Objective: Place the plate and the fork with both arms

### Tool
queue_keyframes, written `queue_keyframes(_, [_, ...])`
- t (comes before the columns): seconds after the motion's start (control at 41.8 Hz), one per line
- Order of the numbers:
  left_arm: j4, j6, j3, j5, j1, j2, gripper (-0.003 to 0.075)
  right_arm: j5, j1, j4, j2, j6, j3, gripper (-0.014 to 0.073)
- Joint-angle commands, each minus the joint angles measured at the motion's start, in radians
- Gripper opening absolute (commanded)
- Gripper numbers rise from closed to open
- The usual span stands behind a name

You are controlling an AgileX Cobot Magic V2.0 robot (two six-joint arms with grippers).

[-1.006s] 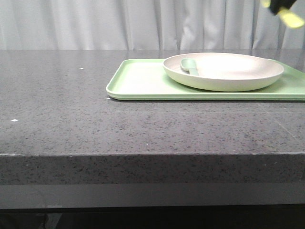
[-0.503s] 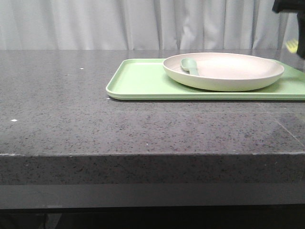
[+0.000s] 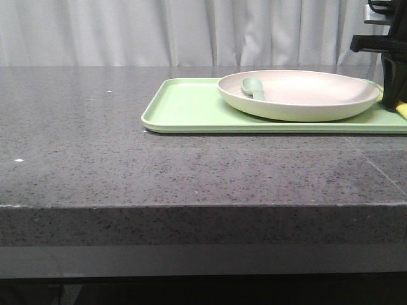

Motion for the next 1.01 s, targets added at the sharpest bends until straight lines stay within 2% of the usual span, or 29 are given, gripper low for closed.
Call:
queue_keyframes(0.0, [-0.032, 0.002, -0.024, -0.054, 0.004, -0.004, 0.0420, 0.058, -0.005, 0.008, -0.055, -0.013, -0.026, 0.0178])
queue_keyframes(0.12, [-0.032, 0.002, -0.024, -0.054, 0.004, -0.004, 0.0420, 0.052, -0.005, 0.006, -0.055, -0.013, -0.029, 0.0312])
queue_keyframes(0.216, [-0.032, 0.002, -0.024, -0.054, 0.004, -0.004, 0.0420, 0.052, -0.005, 0.006, -0.058, -0.013, -0.030, 0.0353])
queue_keyframes(0.479, [-0.032, 0.002, -0.024, -0.054, 0.004, -0.004, 0.0420, 0.080, -0.005, 0.000, -0.119, -0.013, -0.030, 0.0350])
queue_keyframes(0.647, [-0.032, 0.002, -0.024, -0.054, 0.004, -0.004, 0.0420, 0.090, 0.019, -0.001, -0.248, -0.017, -0.002, 0.0351])
queue_keyframes(0.982, [-0.032, 0.002, -0.024, -0.053, 0.004, -0.004, 0.0420, 0.008, 0.175, -0.010, -0.637, -0.057, 0.246, 0.0351])
